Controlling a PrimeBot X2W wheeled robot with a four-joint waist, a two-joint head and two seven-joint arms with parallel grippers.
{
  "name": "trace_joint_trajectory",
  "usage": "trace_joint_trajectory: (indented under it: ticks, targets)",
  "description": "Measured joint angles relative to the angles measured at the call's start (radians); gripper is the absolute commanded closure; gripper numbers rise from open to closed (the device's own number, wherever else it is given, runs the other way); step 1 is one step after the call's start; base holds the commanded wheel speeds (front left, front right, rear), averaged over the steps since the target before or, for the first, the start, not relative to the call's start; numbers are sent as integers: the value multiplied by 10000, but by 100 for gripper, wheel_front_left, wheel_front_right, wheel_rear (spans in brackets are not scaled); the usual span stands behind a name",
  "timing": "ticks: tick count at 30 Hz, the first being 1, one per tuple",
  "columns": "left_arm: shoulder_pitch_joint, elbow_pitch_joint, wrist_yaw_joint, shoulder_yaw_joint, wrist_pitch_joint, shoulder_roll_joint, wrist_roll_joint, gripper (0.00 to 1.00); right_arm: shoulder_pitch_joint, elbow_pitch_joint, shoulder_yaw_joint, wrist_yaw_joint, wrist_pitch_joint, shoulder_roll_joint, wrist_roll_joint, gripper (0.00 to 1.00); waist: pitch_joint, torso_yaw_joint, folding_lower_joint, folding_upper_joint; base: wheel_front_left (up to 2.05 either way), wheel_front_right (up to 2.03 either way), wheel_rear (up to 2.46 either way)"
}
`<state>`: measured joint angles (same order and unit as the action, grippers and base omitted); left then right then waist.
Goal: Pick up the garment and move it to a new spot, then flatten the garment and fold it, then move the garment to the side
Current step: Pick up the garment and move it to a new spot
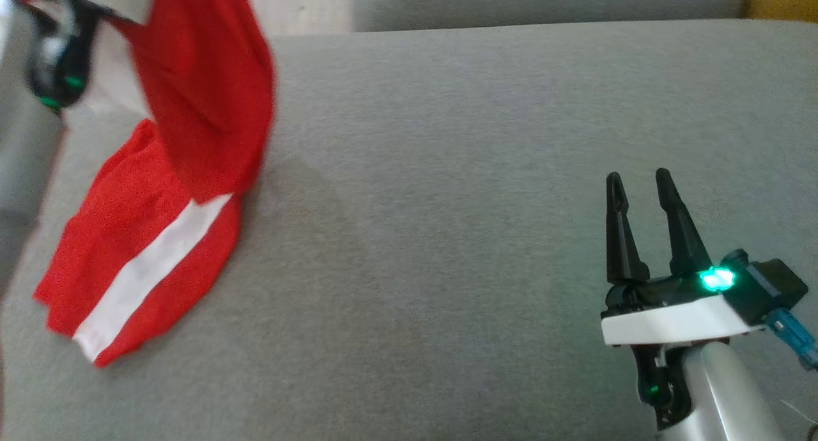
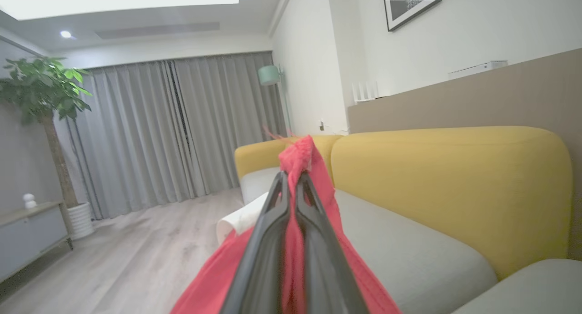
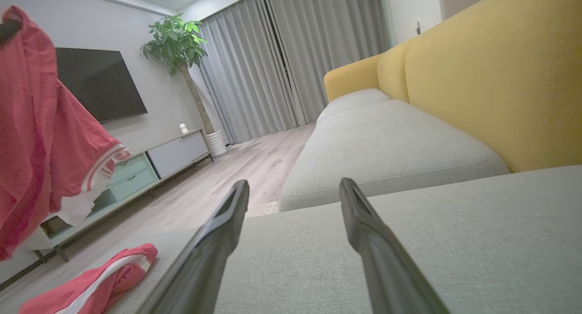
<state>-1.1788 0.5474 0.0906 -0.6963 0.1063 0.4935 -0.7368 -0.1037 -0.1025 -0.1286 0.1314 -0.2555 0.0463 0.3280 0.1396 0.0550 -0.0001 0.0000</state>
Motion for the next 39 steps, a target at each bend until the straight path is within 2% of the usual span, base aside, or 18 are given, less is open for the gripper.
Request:
trace_joint_trajectory:
  ticks: [5, 10, 14, 15, 19, 23, 26, 32, 39]
  targets:
    - [788, -1041, -399, -458, -769, -255, -146, 100, -75, 174, -215, 0, 0, 0, 155, 0, 28, -746, 1, 0, 0, 0, 0]
    - [1801, -1576, -642, -1315, -1289, -840, -188, 100, -261, 309, -439, 0, 0, 0, 479, 0, 241, -1861, 1, 0, 0, 0, 0]
    - [2098, -1430, -640, -1703, -1312, -1662, -268, 100, -568, 445, -531, 0, 0, 0, 765, 0, 485, -2636, 2, 0, 0, 0, 0]
    - [2114, -1331, -631, -1712, -1198, -1952, -382, 0, -616, 470, -568, 0, 0, 2, 786, 0, 560, -2817, 2, 0, 0, 0, 0]
    - [1992, -813, -564, -1774, -453, -2675, -245, 0, -709, 510, -594, 0, 0, 2, 872, 0, 890, -3370, 2, 0, 0, 0, 0]
    - [1778, -196, -552, -1498, 449, -2754, -222, 0, -707, 523, -403, 0, 0, 2, 869, 0, 1117, -3481, 4, 0, 0, 0, 0]
    - [1736, -31, -533, -1371, 805, -2623, -173, 0, -705, 525, -295, 0, 0, 2, 842, 0, 1112, -3341, 2, 0, 0, 0, 0]
    - [2127, -65, -562, -867, 1415, -1751, 178, 0, -643, 477, -23, 0, -2, -2, 487, 0, 834, -2497, 1, 0, 0, 0, 0]
    - [5410, -1910, -1287, 224, 1459, -1202, 918, 0, 51, 263, 500, 0, 0, -6, -173, 0, 284, -1279, 0, 0, 0, 0, 0]
